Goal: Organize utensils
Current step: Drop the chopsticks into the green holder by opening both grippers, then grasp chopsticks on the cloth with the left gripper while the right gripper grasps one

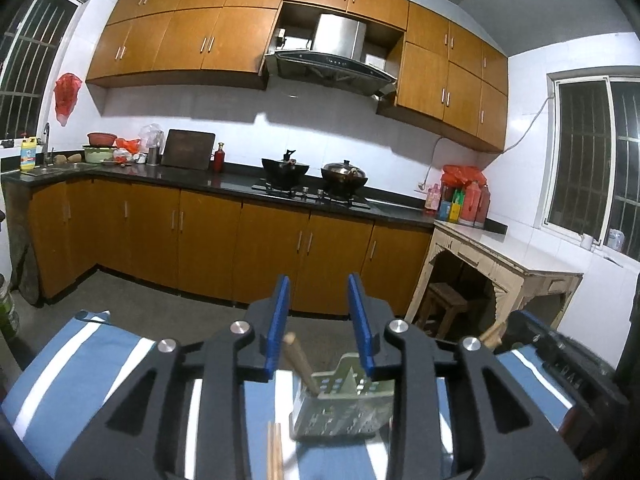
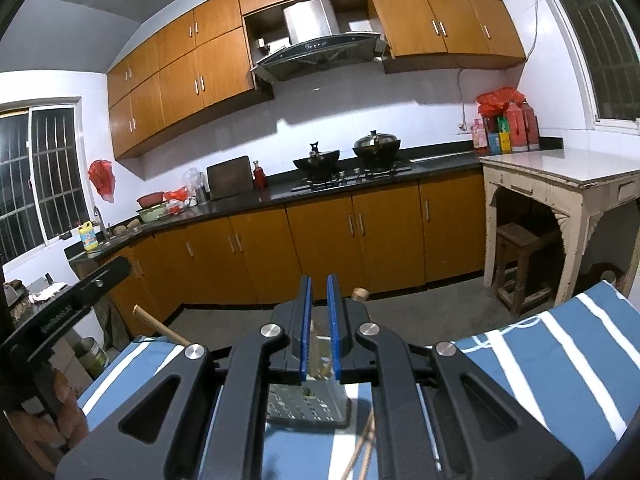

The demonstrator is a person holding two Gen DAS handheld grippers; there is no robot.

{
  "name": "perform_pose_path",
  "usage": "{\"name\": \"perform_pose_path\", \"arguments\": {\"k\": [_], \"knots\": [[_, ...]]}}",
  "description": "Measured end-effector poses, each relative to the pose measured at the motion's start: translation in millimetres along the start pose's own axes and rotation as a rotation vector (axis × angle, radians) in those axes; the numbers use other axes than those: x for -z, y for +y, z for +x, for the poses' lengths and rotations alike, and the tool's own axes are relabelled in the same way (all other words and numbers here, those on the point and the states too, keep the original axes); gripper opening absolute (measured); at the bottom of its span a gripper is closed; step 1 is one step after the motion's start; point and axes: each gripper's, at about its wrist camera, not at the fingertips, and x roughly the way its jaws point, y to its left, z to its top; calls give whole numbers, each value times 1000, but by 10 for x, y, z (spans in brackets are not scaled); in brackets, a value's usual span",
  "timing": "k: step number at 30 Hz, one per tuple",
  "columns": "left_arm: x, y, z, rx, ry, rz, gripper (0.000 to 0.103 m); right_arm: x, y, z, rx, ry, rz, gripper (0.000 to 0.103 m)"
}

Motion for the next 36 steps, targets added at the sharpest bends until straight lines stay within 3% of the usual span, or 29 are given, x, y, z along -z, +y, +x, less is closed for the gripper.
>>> {"name": "perform_pose_path", "arguments": {"k": [6,10,14,17,19,22,23,26,30,33,36], "knots": [[359,212,-354,-40,73,25,40,383,-310,-209,82,91,1,9],[807,433,-345,-67,201,36,46,860,-547,-78,127,247,26,9],[1341,706,-187,-87,392,6,46,1406,-656,165,140,427,58,9],[1593,792,-153,-86,463,5,46,1693,-610,316,119,525,61,9],[1695,817,-152,-73,489,9,46,1779,-560,382,106,556,57,13],[1771,821,-134,-49,514,5,46,1823,-489,456,115,567,25,36],[1771,822,-117,-42,520,4,46,1835,-460,477,124,572,6,36],[1784,760,-44,-20,544,16,46,1906,-451,519,160,592,-31,34],[1843,640,35,10,578,46,38,1935,-513,502,209,584,-58,10],[1909,562,107,30,611,68,28,1895,-692,486,271,571,6,8],[1992,493,192,40,647,88,21,1868,-792,465,274,569,43,8]]}}
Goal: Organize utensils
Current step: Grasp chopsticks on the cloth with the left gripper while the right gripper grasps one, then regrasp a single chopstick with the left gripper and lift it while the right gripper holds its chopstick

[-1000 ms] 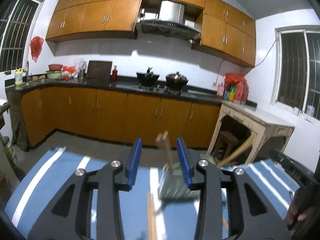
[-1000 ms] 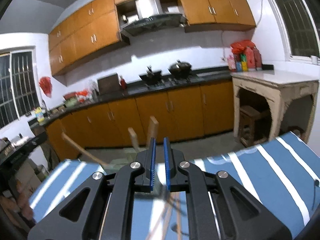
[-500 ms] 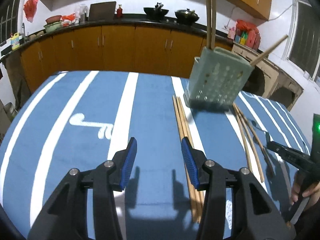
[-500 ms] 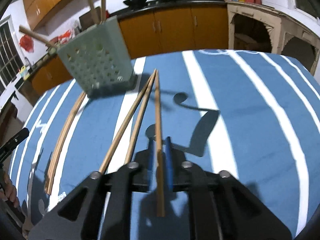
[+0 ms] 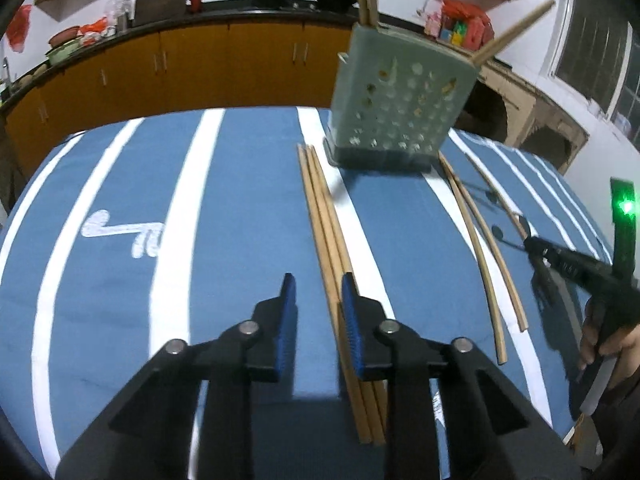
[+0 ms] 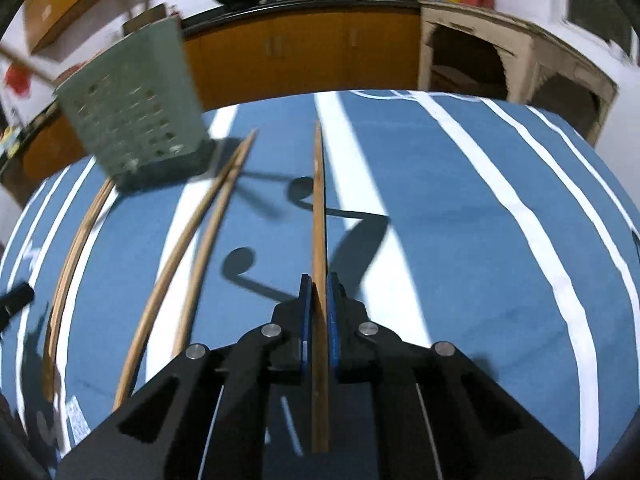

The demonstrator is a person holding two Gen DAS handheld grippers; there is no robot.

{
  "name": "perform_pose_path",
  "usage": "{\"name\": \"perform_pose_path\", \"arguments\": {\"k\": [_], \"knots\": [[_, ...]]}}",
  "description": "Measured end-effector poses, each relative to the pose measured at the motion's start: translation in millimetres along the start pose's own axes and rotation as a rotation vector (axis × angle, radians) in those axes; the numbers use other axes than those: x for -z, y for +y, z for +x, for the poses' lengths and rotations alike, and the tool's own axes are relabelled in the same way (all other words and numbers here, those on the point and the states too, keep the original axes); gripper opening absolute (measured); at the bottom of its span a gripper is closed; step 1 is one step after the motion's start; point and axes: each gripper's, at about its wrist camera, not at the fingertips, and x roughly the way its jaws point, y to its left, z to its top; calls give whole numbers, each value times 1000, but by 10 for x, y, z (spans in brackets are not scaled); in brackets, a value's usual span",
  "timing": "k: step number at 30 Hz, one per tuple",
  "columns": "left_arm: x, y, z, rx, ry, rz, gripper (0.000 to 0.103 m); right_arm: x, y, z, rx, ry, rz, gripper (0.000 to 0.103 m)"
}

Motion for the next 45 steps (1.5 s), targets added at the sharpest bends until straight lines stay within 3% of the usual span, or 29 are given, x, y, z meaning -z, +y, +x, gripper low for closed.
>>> {"name": "perform_pose_path", "arguments": {"k": [11,19,23,27,30,41,45], "knots": [[24,-88,200,-40,43,25,14,22,27,-16,17,-9,-36,8],[7,191,209,-146,25,-40,14,22,52,-16,24,-14,-50,8],[14,262,175,-105,25,-84,14,20,50,-16,25,-14,-52,8],[39,367,98,-9,11,-160,14,22,54,-17,24,-13,-51,8],[18,417,33,-2,-8,-182,14,22,55,-18,25,-14,-53,8],[67,316,117,-41,37,-90,15,28,63,-15,28,-13,-57,8],[60,299,132,-101,37,-58,11,35,59,-23,31,-15,-61,8]]}}
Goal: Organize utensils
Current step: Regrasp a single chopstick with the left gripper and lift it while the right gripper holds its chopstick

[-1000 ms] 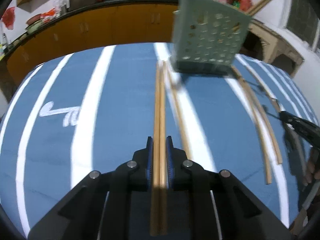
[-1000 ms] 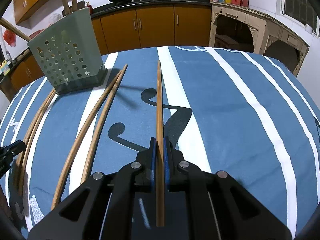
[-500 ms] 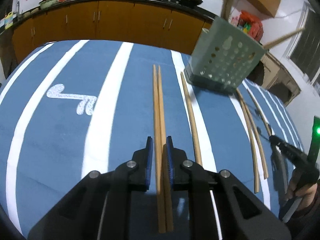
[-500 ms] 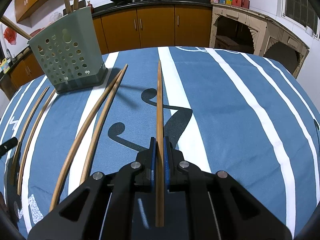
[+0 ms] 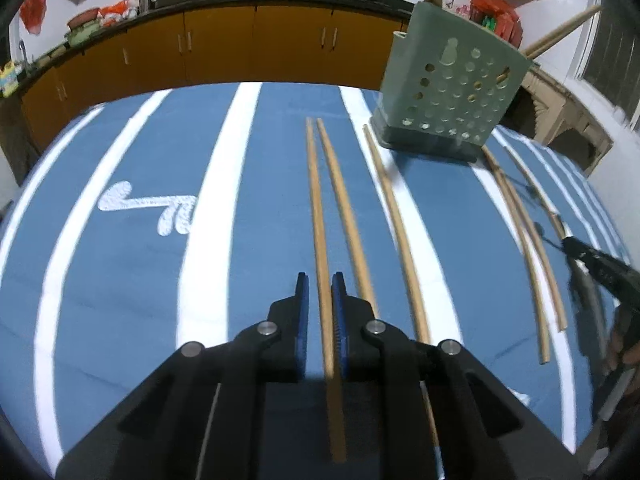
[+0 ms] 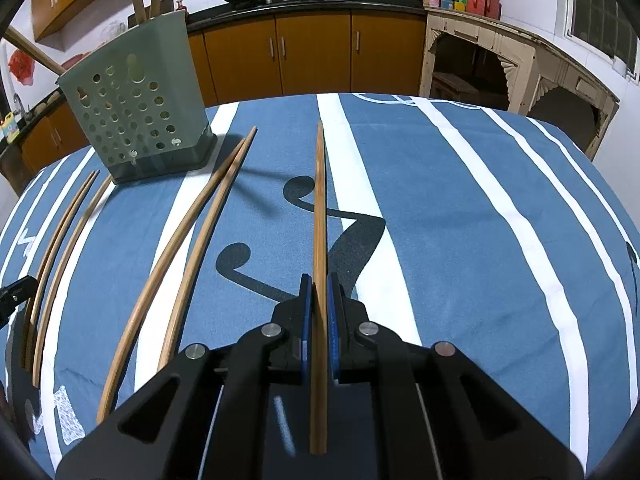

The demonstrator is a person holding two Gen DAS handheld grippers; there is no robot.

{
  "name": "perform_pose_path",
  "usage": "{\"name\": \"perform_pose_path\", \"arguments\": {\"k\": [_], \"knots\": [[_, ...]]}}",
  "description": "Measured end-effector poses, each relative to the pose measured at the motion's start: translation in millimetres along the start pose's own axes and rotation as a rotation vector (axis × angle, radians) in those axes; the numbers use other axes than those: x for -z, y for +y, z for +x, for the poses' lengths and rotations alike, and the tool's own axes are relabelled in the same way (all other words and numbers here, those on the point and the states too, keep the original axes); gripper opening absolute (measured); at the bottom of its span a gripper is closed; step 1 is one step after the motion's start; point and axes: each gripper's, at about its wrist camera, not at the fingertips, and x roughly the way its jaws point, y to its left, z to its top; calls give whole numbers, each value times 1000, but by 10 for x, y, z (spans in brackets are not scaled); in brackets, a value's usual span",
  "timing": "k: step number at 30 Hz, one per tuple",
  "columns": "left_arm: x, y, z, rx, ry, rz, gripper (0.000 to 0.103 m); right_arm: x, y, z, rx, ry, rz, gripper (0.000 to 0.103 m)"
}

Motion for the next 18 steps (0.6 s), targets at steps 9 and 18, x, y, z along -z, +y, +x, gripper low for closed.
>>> {"name": "perform_pose_path", "arguments": {"k": [9,18], "knots": [[-43,262,3,-54,-18,-118,8,6,-53,-4,-21,0,30,8],[39,150,-42,-28,-29,-37,18,21,-52,-12,-25,0,26,9]]}}
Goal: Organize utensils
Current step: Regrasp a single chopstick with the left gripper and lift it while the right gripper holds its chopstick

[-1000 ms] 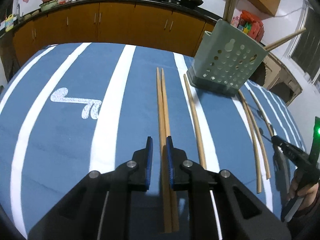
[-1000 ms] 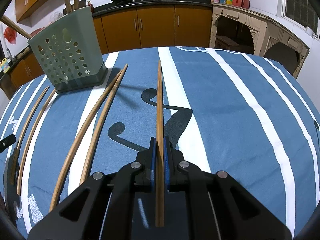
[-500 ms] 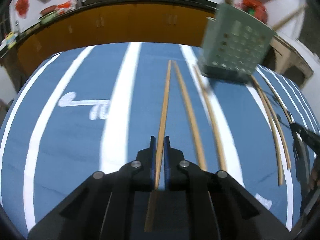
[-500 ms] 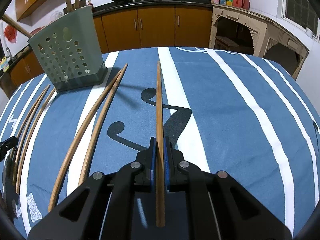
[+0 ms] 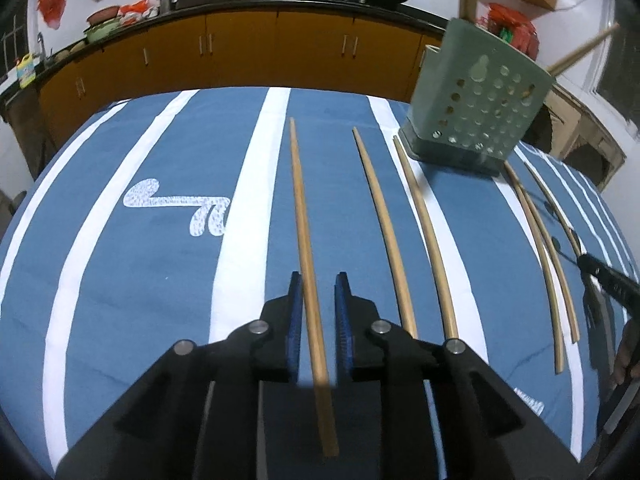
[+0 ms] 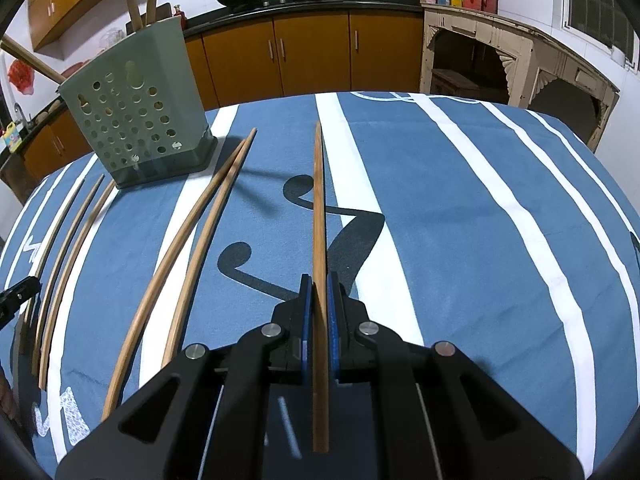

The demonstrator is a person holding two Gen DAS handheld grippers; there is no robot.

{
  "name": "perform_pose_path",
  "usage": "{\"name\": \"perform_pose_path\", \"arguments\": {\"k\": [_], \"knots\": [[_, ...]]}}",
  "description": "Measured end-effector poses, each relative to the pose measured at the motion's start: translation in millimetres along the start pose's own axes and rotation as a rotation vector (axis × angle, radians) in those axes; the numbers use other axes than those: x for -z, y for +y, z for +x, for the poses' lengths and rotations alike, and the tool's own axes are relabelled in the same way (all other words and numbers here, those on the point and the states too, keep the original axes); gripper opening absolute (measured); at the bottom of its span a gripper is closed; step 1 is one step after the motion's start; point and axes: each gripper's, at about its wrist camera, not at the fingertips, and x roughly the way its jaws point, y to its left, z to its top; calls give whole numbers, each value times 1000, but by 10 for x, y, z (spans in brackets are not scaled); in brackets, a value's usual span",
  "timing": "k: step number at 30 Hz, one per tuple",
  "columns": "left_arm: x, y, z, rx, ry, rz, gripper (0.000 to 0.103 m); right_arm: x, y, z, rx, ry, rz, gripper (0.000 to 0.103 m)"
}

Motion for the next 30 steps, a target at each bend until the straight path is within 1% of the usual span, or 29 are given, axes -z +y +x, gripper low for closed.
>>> {"name": "perform_pose_path", "arguments": {"k": [11,13,15,16,19,21,24,30], "knots": [[35,22,-28,17,6,27,18,43,14,-36,-7,2,-2,9],[32,14,-22,12,6,29,17,49,11,-38,-13,3,2,9],[30,30,-19,0,6,21,11,50,-11,-37,-26,3,13,9],[25,48,-17,3,6,13,9,47,-23,-36,-31,2,18,8],[17,59,-19,2,11,17,8,44,-42,-49,-42,0,29,8],[9,63,-35,4,18,16,8,40,-56,-110,-54,-17,36,8],[-13,69,-126,-1,-5,24,8,-1,-71,-263,-56,-63,32,8],[-127,96,-415,-19,-93,29,8,-124,-144,-484,-63,-132,53,8]]}}
